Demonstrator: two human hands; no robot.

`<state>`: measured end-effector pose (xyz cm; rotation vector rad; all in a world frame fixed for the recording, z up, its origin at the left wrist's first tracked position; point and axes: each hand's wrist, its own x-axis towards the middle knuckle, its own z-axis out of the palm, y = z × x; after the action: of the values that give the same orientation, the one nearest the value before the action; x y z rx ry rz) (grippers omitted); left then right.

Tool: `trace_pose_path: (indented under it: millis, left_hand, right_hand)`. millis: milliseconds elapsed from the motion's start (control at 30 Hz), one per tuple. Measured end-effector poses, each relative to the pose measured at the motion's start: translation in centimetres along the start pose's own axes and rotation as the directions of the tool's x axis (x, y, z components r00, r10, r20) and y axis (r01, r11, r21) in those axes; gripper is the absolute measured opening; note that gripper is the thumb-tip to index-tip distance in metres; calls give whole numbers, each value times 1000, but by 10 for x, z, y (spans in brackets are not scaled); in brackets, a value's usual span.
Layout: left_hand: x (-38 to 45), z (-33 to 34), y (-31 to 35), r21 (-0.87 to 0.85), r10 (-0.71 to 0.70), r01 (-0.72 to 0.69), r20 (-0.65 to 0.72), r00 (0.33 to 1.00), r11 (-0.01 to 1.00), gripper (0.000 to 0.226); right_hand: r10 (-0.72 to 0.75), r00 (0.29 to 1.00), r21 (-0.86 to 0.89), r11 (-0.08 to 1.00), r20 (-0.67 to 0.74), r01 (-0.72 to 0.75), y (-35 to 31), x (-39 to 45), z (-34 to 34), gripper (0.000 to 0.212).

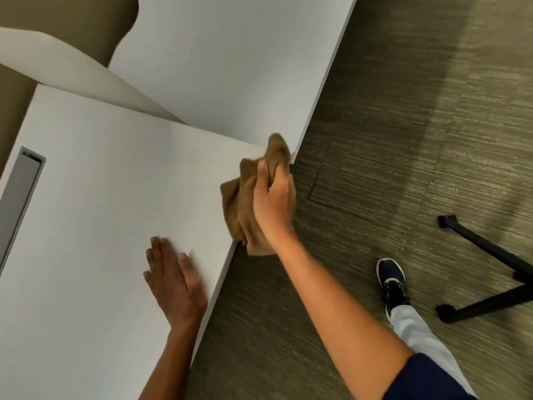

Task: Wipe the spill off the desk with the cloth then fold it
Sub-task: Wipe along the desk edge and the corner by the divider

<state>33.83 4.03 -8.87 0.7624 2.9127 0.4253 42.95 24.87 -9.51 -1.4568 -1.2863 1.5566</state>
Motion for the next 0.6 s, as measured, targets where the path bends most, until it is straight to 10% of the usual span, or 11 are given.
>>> trace_pose_path:
  millis: [600]
  left_hand:
    - [2,3,-2,26,0,1,-14,1000,1000,62]
  right_hand:
    - [-37,998,41,999,42,35,32,-96,18,44]
